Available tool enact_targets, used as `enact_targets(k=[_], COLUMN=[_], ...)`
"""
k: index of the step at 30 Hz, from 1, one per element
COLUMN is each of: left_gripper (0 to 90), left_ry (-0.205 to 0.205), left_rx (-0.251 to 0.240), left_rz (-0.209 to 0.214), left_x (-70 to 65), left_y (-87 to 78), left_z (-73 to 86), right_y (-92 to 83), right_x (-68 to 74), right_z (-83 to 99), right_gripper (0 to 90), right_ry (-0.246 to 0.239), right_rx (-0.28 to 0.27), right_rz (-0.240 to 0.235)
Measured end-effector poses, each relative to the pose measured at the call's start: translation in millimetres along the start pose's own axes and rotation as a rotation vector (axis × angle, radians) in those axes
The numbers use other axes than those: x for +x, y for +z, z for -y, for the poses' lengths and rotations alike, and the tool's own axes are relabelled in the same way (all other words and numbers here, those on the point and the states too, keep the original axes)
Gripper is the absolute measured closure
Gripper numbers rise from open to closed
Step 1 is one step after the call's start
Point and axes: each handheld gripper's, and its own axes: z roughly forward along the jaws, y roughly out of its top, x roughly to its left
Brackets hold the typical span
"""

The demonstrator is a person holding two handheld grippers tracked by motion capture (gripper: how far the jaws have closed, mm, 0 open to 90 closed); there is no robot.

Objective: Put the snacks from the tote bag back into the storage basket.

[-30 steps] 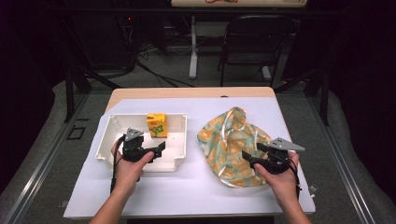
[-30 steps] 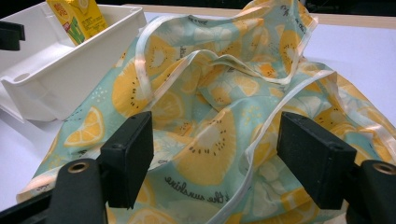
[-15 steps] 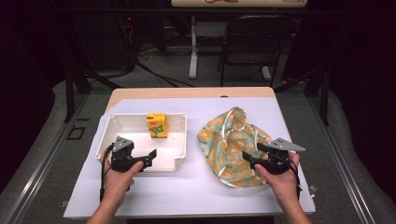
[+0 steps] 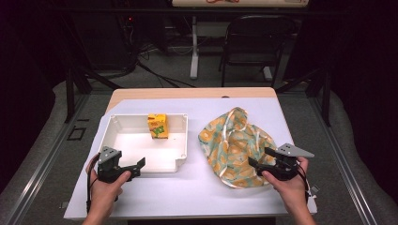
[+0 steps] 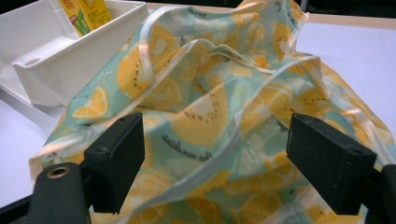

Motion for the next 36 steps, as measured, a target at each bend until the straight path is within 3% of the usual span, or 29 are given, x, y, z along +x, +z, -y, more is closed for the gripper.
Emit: enact_targets(k=[4,9,16,21,36], left_gripper=[2.2,0.7,0.4,0.3,0.3], left_ry=[0.018,0.039,0.022,0.033,0.009], left_rx=[0.001,-0.003,-0.003,0.003,-0.068], left_rz=[-0.027,-0.026,-0.037,-0.058,-0.072], left_x=[1.6,5.4,14.5,22.8,44.7], left_y=[-5.4,-16.4,-25.6,-30.8,-47.7], left_z=[4.6,15.5,24.1,32.1,40.7], right_y=[-5.0,-11.8,-22.4,-29.1,-51.9], right_x=[-4.0,-7.8,-15.1,-20.1,-35.7], right_z=[5.0,10.8,20.6,26.5,46.0], right_gripper=[17.4,16.0,15.0,14.5,14.2], right_ry=[0.002,0.007,0.021,0.03,0.054], right_rx=[0.01,0.009,0.012,0.015,-0.01], right_rz=[0.001,0.006,0.017,0.022,0.071])
